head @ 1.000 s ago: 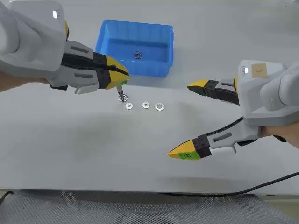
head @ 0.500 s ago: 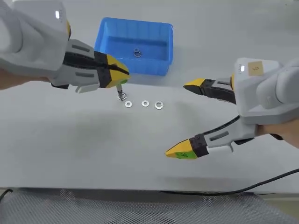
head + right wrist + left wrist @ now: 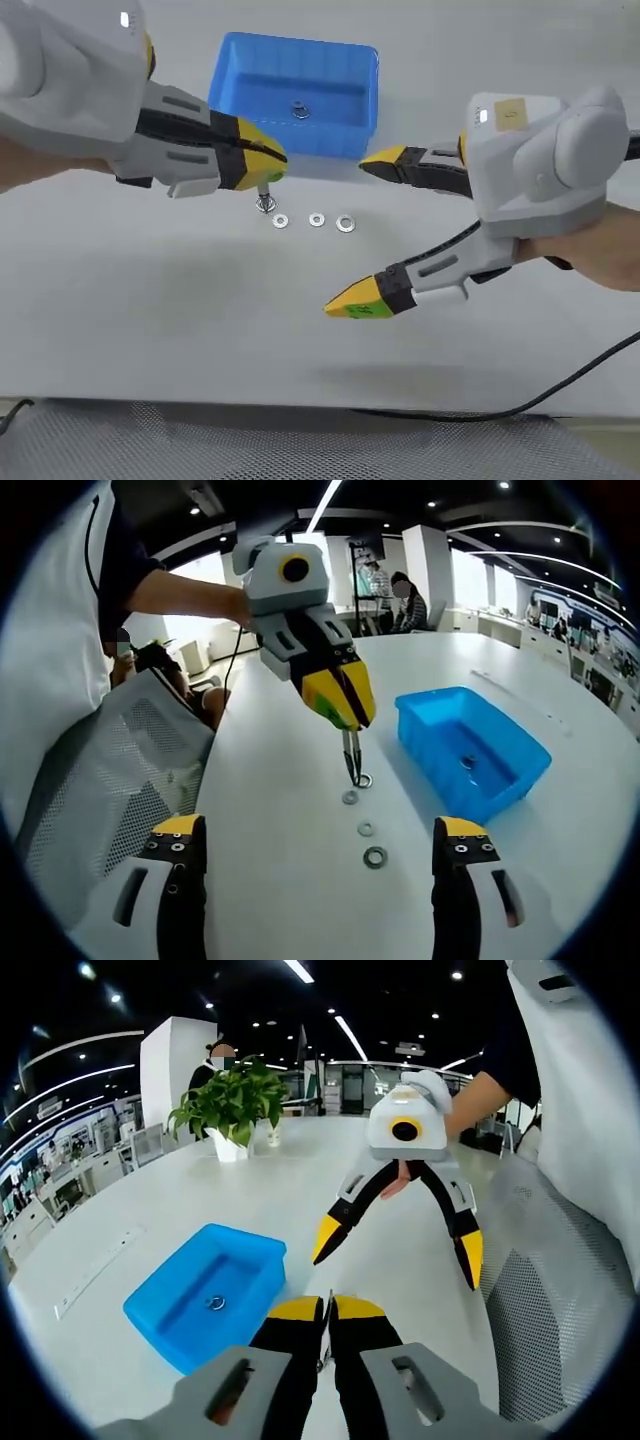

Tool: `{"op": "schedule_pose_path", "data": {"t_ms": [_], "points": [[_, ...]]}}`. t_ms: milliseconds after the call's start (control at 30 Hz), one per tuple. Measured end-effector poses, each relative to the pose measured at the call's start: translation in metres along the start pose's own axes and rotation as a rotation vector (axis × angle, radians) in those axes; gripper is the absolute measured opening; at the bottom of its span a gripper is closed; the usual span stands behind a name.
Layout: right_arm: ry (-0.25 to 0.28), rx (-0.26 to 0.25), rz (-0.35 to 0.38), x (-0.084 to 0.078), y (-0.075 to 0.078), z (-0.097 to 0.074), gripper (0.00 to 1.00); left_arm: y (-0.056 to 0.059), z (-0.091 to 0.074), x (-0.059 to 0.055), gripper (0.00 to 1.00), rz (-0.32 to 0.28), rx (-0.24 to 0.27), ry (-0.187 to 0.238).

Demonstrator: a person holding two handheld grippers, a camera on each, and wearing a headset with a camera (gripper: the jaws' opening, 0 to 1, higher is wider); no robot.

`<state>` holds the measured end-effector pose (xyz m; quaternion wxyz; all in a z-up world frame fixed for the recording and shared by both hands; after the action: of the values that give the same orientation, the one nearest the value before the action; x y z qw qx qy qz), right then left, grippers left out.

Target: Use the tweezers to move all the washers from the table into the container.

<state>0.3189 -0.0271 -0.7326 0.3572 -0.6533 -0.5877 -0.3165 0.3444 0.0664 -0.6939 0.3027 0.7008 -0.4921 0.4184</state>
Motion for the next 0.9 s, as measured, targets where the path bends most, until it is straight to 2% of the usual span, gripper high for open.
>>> {"op": "schedule_pose_path", "data": {"t_ms": [100,200,267,400,533,700,900], "points": [[-0.001,0.011,0.001,0.0,-0.002,0.003,0.94,-0.01,0.001,-0.001,0.06,-0.014,0.0,0.002],[-0.006,0.028,-0.003,0.002,-0.001,0.009,0.92,-0.007,0.0,-0.002,0.06,-0.038,-0.027,0.002],[-0.006,0.036,-0.002,0.003,0.0,0.013,0.89,-0.006,0.0,-0.003,0.06,-0.032,-0.029,0.001],[0.014,0.066,-0.001,0.013,0.004,0.025,0.79,-0.008,0.0,-0.005,0.06,-0.052,-0.03,0.008],[0.008,0.078,-0.027,0.018,0.012,0.039,0.69,-0.012,0.002,-0.007,0.06,-0.059,-0.034,0.015],[0.025,0.097,-0.054,0.026,0.029,0.062,0.5,-0.012,0.003,-0.007,0.06,-0.063,-0.042,0.022],[0.021,0.122,-0.071,0.033,0.036,0.076,0.32,-0.014,0.001,-0.009,0.06,-0.066,-0.048,0.028]]}}
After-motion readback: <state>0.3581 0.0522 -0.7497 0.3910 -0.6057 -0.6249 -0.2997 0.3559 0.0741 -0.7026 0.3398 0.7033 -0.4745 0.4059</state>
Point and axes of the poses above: the centre of the closed fingertips' face, and the gripper's own axes: z roughly forward along the fingers, y roughly to its right, x roughly out of its top, the point moved 4 cm from there along -z, roughly backward along the fingers, and after that the axes turned 3 degrees about -x, right-handed, at the moved point
